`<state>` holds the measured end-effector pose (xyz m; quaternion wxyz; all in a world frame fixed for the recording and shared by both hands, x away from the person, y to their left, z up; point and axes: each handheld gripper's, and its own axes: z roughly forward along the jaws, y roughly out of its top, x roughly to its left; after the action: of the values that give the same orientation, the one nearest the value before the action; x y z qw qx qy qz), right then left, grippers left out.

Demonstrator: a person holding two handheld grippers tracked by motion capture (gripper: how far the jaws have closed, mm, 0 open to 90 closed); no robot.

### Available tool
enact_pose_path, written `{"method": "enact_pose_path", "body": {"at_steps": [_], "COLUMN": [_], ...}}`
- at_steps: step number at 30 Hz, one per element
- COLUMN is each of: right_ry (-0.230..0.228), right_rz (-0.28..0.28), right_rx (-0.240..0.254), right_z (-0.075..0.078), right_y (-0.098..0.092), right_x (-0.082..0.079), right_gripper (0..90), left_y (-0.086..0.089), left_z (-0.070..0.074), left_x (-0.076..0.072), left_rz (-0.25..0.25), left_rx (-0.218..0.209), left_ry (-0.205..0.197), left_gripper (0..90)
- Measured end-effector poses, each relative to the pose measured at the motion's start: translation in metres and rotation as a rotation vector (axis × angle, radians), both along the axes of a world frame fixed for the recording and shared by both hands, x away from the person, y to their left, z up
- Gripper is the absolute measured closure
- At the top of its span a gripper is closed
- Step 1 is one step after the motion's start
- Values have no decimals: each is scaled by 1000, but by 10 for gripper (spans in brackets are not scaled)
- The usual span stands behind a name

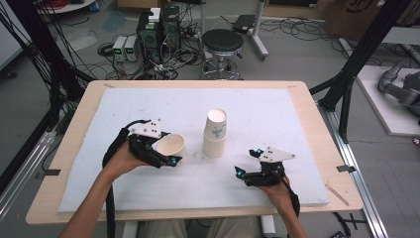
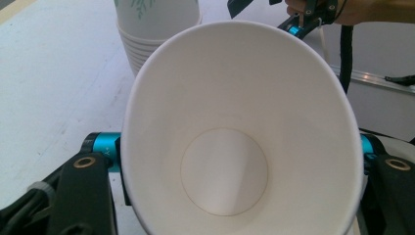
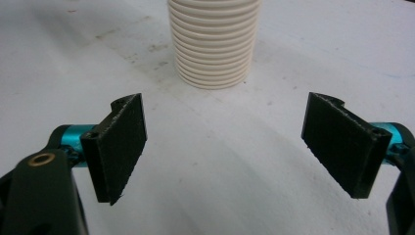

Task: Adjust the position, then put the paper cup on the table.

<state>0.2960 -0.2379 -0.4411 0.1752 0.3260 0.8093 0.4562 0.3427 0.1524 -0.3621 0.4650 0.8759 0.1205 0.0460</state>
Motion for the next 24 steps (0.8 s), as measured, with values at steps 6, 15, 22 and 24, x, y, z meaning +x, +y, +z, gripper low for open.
{"method": "enact_pose_path", "body": {"at_steps": [6,15,22,24], "right_ry": [-3,4,2,2], "right_rz": [-67,-95,-98,-100], "right_rx": [-29,-44,-35,-34], "right_z": [-6,-10,-10,-10], "right_y": [-2,-1,-2,-3], "right_x": [2,2,3,3], "right_gripper": [174,174,174,174], "left_y": [2,3,3,3], "left_z": [4,3,3,3], "left_x": [6,8,7,7], "left_rz": [22,22,22,22], "left_rx": [32,44,44,43], "left_ry": [-3,-7,-16,-14], "left_gripper": [317,318,318,318]}}
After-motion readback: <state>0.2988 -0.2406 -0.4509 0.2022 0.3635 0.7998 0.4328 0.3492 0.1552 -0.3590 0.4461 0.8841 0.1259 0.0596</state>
